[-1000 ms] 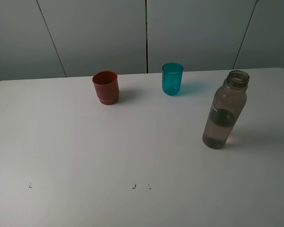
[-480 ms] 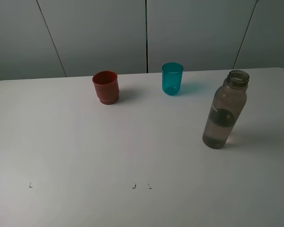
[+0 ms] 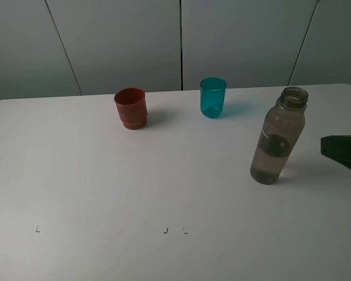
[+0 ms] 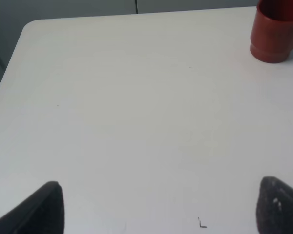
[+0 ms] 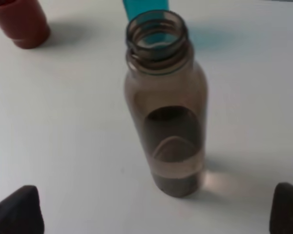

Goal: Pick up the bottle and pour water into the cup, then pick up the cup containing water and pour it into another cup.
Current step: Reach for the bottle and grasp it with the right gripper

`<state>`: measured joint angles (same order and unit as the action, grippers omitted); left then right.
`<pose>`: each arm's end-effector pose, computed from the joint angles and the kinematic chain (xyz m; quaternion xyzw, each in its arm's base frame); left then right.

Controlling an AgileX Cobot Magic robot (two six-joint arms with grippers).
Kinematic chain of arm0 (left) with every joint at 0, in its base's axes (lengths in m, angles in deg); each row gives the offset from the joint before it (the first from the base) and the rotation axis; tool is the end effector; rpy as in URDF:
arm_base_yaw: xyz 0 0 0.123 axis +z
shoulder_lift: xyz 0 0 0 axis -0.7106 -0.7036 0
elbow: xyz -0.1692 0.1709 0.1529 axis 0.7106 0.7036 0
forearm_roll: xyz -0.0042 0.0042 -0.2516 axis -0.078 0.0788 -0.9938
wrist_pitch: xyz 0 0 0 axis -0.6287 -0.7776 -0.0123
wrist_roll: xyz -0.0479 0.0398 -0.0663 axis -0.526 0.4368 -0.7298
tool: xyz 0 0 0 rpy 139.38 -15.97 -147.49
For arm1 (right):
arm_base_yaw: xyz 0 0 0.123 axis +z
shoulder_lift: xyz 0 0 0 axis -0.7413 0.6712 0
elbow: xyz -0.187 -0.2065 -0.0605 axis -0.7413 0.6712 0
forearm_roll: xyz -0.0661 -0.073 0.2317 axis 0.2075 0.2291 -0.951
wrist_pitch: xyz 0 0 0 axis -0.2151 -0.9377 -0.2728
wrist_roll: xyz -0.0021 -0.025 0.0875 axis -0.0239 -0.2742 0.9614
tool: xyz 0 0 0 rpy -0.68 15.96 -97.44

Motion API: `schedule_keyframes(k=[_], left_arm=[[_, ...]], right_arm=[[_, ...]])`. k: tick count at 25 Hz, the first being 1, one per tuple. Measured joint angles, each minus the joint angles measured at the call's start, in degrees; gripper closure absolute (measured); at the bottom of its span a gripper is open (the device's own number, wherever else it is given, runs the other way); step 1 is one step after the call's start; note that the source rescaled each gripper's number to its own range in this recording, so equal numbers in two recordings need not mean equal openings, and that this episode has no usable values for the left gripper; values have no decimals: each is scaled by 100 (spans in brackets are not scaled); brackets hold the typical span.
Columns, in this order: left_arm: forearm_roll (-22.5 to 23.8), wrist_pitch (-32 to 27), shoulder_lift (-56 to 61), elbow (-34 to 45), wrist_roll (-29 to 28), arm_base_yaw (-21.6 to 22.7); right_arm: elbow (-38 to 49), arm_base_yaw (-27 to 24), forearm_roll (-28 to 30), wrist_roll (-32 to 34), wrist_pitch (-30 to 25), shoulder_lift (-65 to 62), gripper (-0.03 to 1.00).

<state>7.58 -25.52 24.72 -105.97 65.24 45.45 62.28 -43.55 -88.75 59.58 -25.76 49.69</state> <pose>-0.0075 0.0017 0.2781 -0.0019 0.8571 0.0113 0.5150 0.0927 0.0315 0.2475 -0.1172 0.8830 0.1263 0.4367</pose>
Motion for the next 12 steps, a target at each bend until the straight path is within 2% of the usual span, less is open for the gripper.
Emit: schedule_keyframes(k=[5,12], left_arm=[[0,0,0,0,0,0],[0,0,0,0,0,0]], right_arm=[[532,845,-94,-183,861,0,-3],[702,991,-109,-254,1516,408,-3]])
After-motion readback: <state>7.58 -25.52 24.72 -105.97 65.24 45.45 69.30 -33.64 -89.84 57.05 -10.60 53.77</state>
